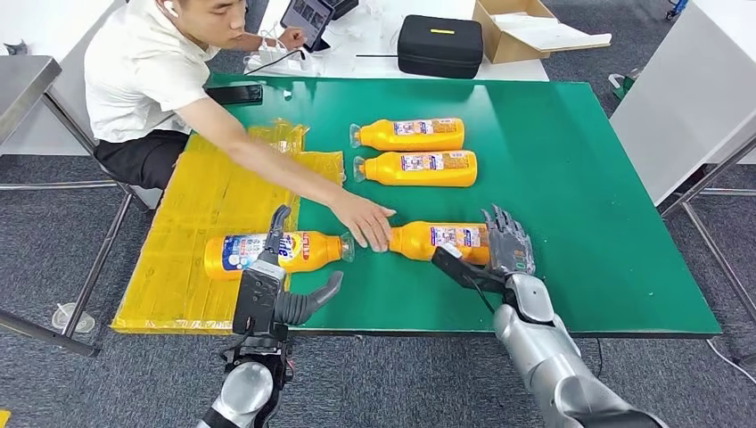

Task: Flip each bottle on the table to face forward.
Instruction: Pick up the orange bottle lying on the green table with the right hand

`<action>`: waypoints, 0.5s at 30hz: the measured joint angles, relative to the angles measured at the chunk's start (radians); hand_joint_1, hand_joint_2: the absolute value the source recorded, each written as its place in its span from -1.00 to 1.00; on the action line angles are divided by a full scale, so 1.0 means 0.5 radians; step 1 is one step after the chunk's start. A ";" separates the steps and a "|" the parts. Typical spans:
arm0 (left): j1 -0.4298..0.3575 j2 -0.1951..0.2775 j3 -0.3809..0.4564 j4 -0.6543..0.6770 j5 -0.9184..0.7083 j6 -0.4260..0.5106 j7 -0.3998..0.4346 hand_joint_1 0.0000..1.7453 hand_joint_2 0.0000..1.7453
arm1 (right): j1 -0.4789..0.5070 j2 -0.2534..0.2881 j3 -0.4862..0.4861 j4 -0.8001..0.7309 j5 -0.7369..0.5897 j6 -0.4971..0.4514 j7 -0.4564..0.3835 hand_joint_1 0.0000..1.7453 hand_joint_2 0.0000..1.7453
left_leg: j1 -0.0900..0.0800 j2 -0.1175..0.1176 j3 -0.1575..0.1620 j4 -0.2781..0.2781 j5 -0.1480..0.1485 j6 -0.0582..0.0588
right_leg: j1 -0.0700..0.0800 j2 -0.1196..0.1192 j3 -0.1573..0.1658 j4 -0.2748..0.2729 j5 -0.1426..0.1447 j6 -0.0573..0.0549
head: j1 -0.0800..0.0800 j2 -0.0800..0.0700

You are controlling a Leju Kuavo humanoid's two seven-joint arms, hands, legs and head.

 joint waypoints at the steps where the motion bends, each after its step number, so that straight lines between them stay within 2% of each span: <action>1: -0.004 0.000 -0.001 0.001 -0.002 0.000 0.004 -1.00 1.00 | -0.024 -0.002 0.008 0.022 0.010 0.035 0.029 0.64 1.00 | 0.000 0.000 0.002 0.000 0.000 0.000 | 0.000 0.000 0.002 0.000 0.000 0.000 | 0.000 0.000; 2: -0.007 0.000 -0.001 0.002 -0.004 0.000 0.007 -1.00 1.00 | -0.042 -0.004 0.018 0.041 0.019 0.062 0.046 1.00 1.00 | 0.000 -0.001 0.003 0.000 0.000 0.000 | 0.000 0.000 0.004 0.000 0.000 0.000 | 0.000 0.000; 6: -0.008 0.000 -0.002 0.004 -0.012 0.001 0.014 -1.00 1.00 | -0.085 -0.014 0.046 0.086 0.024 0.136 0.054 1.00 1.00 | 0.000 -0.001 0.006 0.000 0.001 0.001 | 0.000 0.000 0.006 0.000 0.001 0.001 | 0.001 0.000; 10: -0.008 0.000 -0.001 0.004 -0.016 -0.006 0.013 -1.00 1.00 | -0.104 -0.024 0.059 0.099 -0.028 0.156 -0.026 1.00 1.00 | -0.001 -0.001 0.007 0.000 0.001 0.001 | -0.001 0.000 0.008 0.000 0.003 0.001 | 0.001 0.000; 12: -0.008 0.000 -0.001 0.004 -0.013 -0.013 0.009 -1.00 1.00 | -0.108 -0.029 0.060 0.100 -0.131 0.172 -0.154 1.00 1.00 | 0.000 0.000 0.007 0.000 0.001 0.001 | 0.000 0.000 0.008 0.000 0.003 0.002 | 0.001 0.000; 15: -0.009 0.003 -0.001 0.004 0.015 -0.035 -0.028 -1.00 1.00 | -0.101 -0.032 0.025 0.094 -0.523 0.383 -0.577 1.00 1.00 | 0.000 0.002 0.009 0.000 0.000 0.000 | 0.001 0.002 0.007 0.000 0.003 0.001 | 0.001 0.000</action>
